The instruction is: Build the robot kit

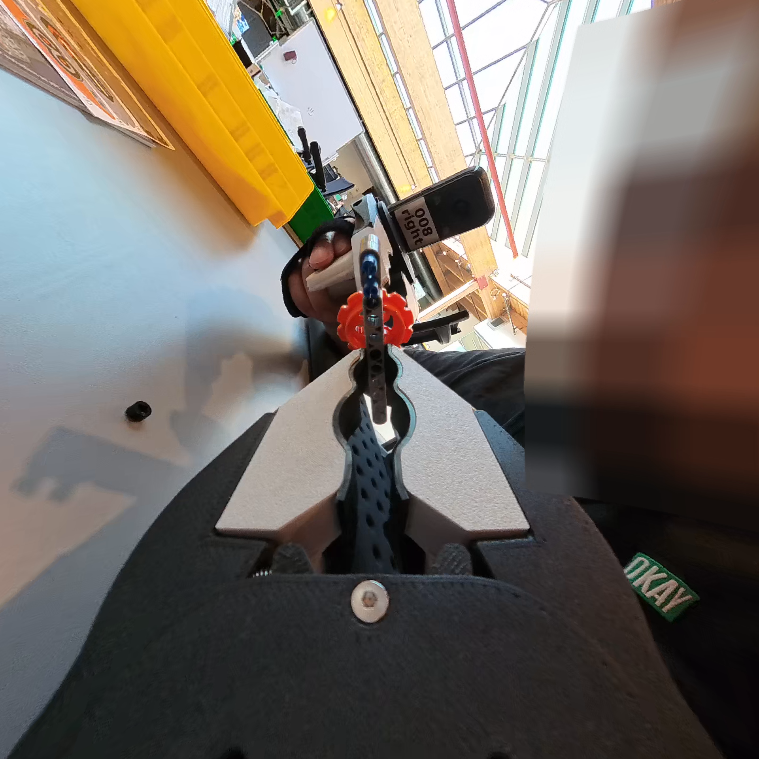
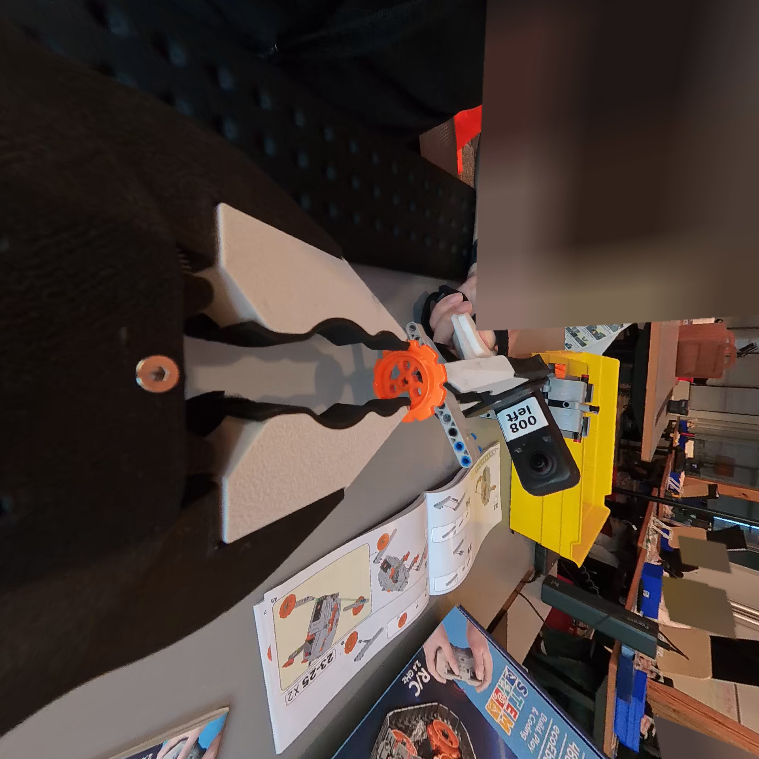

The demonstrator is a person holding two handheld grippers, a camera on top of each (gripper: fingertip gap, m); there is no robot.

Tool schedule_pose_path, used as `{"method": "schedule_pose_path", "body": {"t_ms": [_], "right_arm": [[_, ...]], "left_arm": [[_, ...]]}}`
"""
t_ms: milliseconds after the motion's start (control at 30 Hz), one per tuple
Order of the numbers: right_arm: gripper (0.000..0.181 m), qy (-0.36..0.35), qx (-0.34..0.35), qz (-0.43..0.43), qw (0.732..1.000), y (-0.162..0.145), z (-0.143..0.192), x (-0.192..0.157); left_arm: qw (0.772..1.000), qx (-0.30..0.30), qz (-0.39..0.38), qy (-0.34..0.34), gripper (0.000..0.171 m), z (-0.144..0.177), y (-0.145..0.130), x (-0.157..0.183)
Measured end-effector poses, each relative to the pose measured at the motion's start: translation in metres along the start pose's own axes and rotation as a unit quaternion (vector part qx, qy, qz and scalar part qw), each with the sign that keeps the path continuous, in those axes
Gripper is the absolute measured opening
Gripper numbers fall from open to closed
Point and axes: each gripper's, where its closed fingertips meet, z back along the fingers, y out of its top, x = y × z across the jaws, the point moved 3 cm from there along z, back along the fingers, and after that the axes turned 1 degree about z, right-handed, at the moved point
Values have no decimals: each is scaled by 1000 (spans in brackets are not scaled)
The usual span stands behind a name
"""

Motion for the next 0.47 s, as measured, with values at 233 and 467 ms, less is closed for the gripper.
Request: {"method": "schedule_pose_path", "body": {"t_ms": [233, 467], "right_arm": [[18, 7, 4, 4, 1000, 2, 0, -3], [20, 30, 18, -19, 999, 6, 5, -3]], "left_arm": [[1000, 3, 7, -13, 6, -1, 0, 2], [999, 1, 9, -32, 6, -2, 0, 7]]}}
